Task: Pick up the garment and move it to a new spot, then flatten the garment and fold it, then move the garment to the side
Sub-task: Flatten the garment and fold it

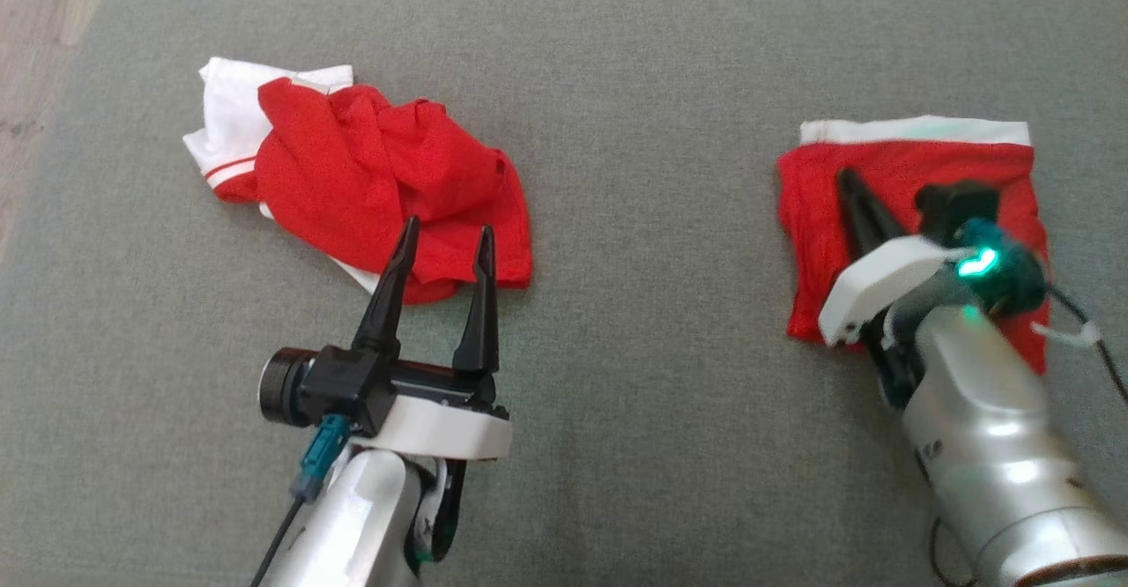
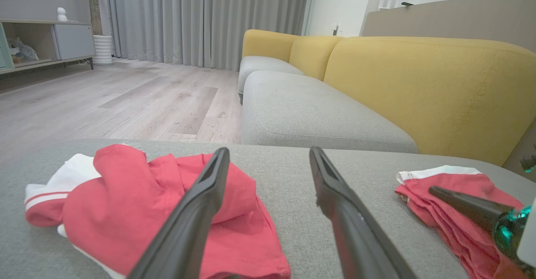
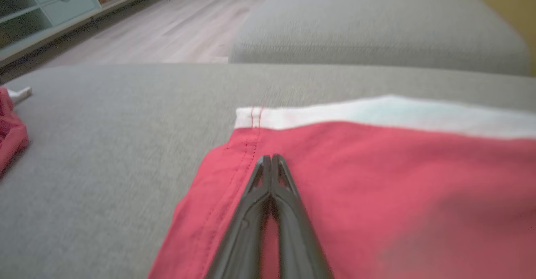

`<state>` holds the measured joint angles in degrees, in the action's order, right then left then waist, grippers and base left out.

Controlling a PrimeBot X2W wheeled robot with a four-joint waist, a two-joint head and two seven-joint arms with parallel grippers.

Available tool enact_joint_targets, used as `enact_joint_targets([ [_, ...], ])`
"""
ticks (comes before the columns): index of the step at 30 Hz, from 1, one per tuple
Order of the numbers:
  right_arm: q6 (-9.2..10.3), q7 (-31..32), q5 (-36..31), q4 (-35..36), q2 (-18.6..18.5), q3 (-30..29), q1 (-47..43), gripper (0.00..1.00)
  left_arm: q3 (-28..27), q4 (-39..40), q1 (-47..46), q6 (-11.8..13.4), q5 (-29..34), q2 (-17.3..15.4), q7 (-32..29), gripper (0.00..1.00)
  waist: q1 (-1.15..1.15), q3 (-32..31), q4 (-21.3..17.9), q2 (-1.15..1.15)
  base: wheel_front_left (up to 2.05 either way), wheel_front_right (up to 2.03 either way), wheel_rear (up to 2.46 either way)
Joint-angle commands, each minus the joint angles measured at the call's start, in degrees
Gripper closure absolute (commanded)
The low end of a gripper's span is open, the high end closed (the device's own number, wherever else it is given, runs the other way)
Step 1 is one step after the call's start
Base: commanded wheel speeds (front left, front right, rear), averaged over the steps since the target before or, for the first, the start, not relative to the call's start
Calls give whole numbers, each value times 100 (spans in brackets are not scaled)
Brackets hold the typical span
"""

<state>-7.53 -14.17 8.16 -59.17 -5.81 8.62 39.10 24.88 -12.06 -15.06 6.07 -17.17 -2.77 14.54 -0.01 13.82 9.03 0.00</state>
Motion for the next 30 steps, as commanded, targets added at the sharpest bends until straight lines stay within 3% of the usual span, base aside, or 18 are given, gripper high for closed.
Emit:
enact_joint_targets([
  [1,4,20,97,-96,119,270,-73,100,-168,153,-64,26,-65,-11,46,0,1,-46,-7,0,0,0,0],
  [6,4,-22,387,-287,130,538,-60,100,-186,64,-20,15,-43,-11,46,0,1,-197,-92,0,0,0,0],
  [9,4,-74,626,-17,40,490,-130,100,-275,-60,51,-15,20,-11,46,0,1,-420,-232,0,0,0,0],
  [21,4,-82,462,2364,-95,-519,-1532,100,-540,-419,384,-44,-39,-10,46,0,1,-1118,-728,0,0,0,0],
  [22,4,-82,404,2556,-68,-620,-1689,84,-566,-432,418,-47,-47,-10,46,0,1,-1163,-773,0,0,0,0],
  [23,4,-82,298,2731,-52,-683,-1848,28,-590,-442,453,-51,-57,-10,46,0,1,-1205,-815,0,0,0,0],
  [24,4,-82,214,2885,-22,-748,-2008,0,-608,-454,493,-58,-63,-10,46,0,1,-1250,-858,0,0,0,0],
  [30,4,-82,2,3509,186,-1018,-2896,0,-721,-497,685,-102,-47,-10,46,0,1,-1422,-1029,0,0,0,0],
])
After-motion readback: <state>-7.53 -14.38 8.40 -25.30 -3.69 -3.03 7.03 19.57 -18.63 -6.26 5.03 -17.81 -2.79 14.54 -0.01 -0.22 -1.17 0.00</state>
